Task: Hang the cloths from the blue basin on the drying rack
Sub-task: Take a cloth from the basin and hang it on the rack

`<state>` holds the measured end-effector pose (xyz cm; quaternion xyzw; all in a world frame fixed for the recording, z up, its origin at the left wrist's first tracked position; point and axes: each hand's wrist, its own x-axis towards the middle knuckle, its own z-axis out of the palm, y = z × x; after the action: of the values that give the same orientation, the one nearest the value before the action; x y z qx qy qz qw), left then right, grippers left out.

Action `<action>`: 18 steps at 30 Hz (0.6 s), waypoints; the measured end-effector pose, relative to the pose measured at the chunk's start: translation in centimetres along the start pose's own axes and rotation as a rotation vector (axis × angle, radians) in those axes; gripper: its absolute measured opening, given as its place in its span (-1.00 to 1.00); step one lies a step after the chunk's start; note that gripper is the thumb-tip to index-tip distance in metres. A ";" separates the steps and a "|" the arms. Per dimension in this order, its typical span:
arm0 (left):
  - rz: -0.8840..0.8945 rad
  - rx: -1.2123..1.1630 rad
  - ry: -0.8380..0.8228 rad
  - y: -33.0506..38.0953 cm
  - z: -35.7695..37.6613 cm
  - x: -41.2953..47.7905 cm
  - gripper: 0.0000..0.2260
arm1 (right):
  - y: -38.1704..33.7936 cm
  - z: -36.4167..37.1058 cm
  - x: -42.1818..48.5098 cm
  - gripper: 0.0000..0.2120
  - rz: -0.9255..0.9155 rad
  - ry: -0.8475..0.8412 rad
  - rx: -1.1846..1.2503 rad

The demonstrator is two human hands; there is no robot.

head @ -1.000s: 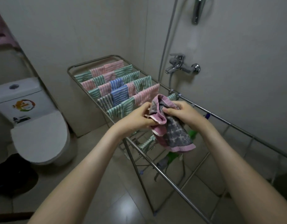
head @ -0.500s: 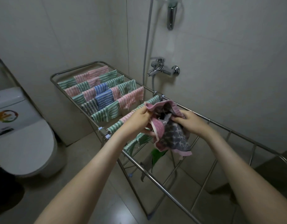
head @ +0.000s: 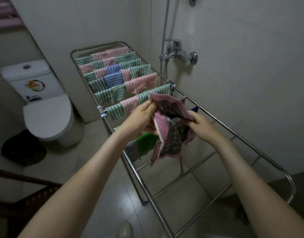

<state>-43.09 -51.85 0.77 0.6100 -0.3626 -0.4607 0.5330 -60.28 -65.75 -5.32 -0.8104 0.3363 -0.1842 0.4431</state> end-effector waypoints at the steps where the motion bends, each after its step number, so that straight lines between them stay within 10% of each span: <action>1: -0.012 -0.019 -0.011 0.0 0.4 -0.3 -0.78 | 0.1 -0.1 -0.3 -0.67 0.002 0.016 0.004; 18: -0.254 0.356 -0.053 -2.9 0.4 -2.9 -0.75 | 0.4 -1.0 -3.6 -0.93 0.051 0.314 -0.114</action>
<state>-44.51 -48.73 -1.57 0.7230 -0.3725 -0.4687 0.3447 -63.58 -63.99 -5.09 -0.7867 0.4317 -0.2778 0.3429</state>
